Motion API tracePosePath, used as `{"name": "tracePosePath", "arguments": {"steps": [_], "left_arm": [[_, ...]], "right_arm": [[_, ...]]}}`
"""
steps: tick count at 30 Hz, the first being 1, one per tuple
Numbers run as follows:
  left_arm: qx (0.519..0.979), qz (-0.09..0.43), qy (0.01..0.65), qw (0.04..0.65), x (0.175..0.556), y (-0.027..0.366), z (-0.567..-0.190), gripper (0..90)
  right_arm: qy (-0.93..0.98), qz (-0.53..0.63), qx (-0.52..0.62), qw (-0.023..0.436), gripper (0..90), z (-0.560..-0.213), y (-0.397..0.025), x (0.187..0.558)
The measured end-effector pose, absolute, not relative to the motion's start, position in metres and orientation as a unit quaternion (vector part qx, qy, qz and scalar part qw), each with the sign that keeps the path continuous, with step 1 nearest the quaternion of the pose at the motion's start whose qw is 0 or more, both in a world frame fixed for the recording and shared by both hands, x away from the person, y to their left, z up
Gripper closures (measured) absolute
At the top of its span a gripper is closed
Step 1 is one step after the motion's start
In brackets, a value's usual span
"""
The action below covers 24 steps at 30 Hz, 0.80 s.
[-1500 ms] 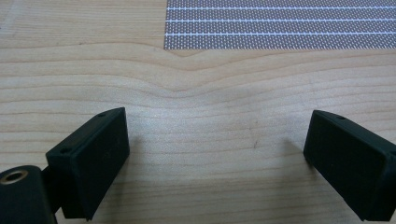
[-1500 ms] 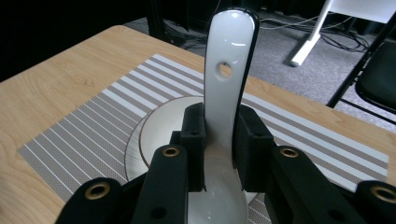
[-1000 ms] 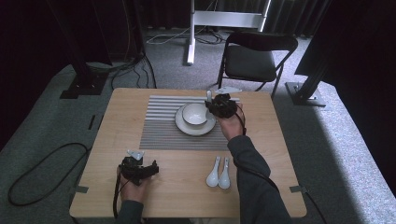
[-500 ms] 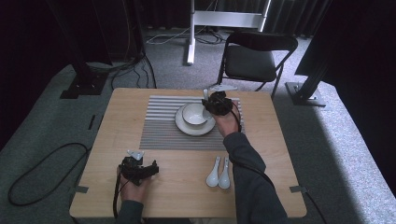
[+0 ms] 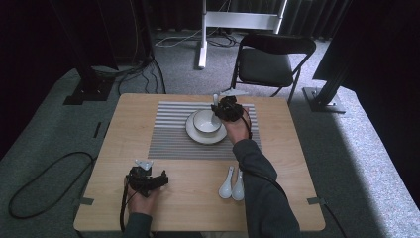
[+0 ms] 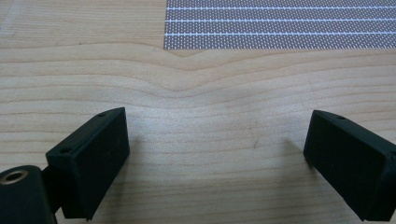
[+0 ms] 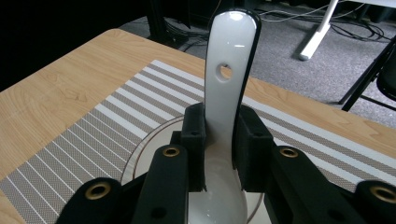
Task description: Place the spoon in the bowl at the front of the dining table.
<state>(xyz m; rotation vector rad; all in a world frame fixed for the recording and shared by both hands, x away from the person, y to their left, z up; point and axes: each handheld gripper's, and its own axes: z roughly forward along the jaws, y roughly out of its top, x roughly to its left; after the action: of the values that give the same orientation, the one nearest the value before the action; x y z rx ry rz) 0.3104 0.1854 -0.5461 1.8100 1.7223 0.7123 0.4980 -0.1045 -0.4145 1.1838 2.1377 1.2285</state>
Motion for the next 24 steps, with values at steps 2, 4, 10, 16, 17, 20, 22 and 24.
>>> {"name": "tracePosePath", "arguments": {"steps": [2,4,10,16,17,20,22,24], "left_arm": [[0.671,0.264,0.638,0.268,0.31,0.185,-0.546,7.2],[0.671,0.264,0.639,0.268,0.31,0.185,-0.546,7.2],[0.671,0.265,0.638,0.269,0.31,0.185,-0.546,7.2],[0.671,0.265,0.639,0.269,0.31,0.185,-0.546,7.2],[0.671,0.265,0.638,0.269,0.31,0.185,-0.546,7.2],[0.671,0.265,0.638,0.269,0.31,0.185,-0.546,7.2],[0.671,0.264,0.638,0.269,0.31,0.185,-0.546,7.2],[0.671,0.264,0.638,0.268,0.31,0.185,-0.546,7.2]], "right_arm": [[0.765,0.44,0.425,0.2,75.8,-0.416,-0.103,0.499],[0.766,0.439,0.425,0.199,75.8,-0.417,-0.101,0.501],[0.769,0.434,0.426,0.196,75.8,-0.421,-0.097,0.505],[0.769,0.432,0.43,0.194,75.8,-0.427,-0.093,0.506],[0.769,0.431,0.43,0.194,75.8,-0.428,-0.092,0.507],[0.771,0.428,0.429,0.194,75.9,-0.431,-0.089,0.508],[0.775,0.422,0.427,0.195,75.8,-0.433,-0.087,0.509],[0.78,0.416,0.425,0.195,75.8,-0.436,-0.086,0.51]]}}
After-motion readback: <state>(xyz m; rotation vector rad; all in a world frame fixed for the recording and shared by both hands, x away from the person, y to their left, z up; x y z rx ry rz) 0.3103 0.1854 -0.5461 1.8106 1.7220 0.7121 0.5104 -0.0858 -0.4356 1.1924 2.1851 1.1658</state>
